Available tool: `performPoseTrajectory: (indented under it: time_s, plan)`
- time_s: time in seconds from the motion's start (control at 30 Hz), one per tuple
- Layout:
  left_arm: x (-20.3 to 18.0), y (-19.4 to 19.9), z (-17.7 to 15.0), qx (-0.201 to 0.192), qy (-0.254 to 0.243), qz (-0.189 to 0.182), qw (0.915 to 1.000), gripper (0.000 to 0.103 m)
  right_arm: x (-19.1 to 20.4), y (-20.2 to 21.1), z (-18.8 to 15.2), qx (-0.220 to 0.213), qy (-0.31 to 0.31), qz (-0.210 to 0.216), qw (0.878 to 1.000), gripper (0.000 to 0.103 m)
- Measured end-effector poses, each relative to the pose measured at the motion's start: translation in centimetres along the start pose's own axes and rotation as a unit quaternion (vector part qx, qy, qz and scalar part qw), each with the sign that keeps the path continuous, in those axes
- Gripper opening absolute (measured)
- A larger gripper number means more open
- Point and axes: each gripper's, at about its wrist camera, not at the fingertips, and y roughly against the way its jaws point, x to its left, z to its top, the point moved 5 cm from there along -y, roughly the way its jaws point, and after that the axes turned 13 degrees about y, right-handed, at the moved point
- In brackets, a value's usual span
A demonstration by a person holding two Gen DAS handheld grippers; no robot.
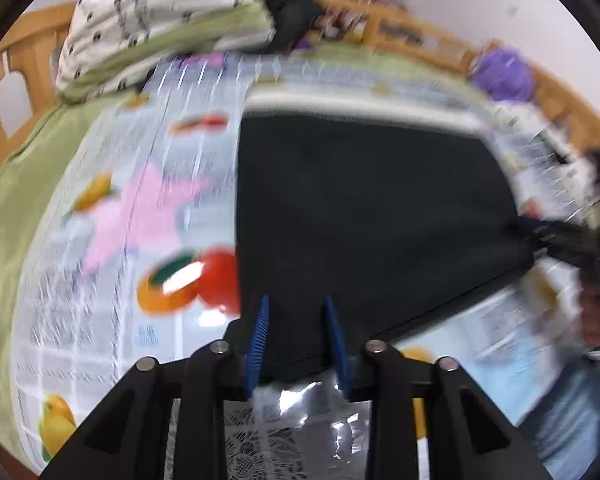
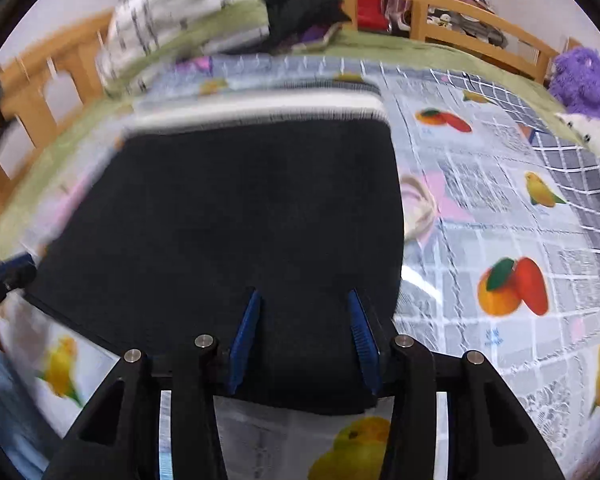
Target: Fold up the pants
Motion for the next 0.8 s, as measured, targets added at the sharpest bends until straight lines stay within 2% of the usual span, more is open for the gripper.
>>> performPoseTrajectory:
  time_s: [0.1, 0.2, 0.3, 0.37, 0.5, 0.57, 0.67, 0.8]
  plan:
    - [0.4, 0.5, -1.1, 0.003, 0.013, -0.008, 0.9999, 0.034, 0.4, 0.4, -0.8, 0.009, 0.016, -0.004, 1.0, 0.044]
    - [1.0, 1.2, -0.6, 0.009, 0.033, -0.026, 0.9991, 0.035, 0.3, 1.0, -1.6, 0.017, 0.026, -0.001, 1.0, 0.044]
    - [0.3, 2.2, 0.5, -0.016, 0.027, -0.04, 0.9987, 0.035, -0.3, 3.0, -1.6, -0.019, 0.01, 0.014, 1.0, 0.043]
    - [-1.2, 2.0, 2.0, -0.027, 0.011, -0.052, 0.9982, 0.038, -0.4, 3.8, -0.8, -0.052, -0.003, 0.028, 0.998, 0.044]
    - [-4.9, -0.3, 3.8, -0.014, -0.01, -0.092, 0.9956, 0.039, 2.1, 2.3, 1.3, -0.066, 0.014, 0.052, 0.996, 0.043]
    - [-5.8, -1.8, 3.4, 0.005, -0.016, -0.083, 0.9964, 0.042, 4.1, 0.8, 1.7, -0.05, 0.049, 0.054, 0.996, 0.044]
    - [-6.0, -2.0, 2.1, -0.017, -0.059, -0.059, 0.9964, 0.047, 5.3, 0.4, 1.4, -0.049, 0.093, 0.023, 0.994, 0.044]
    - [-5.4, -1.0, 0.4, -0.021, -0.082, -0.061, 0.9945, 0.047, 4.5, 1.0, 0.0, -0.043, 0.101, 0.031, 0.993, 0.044]
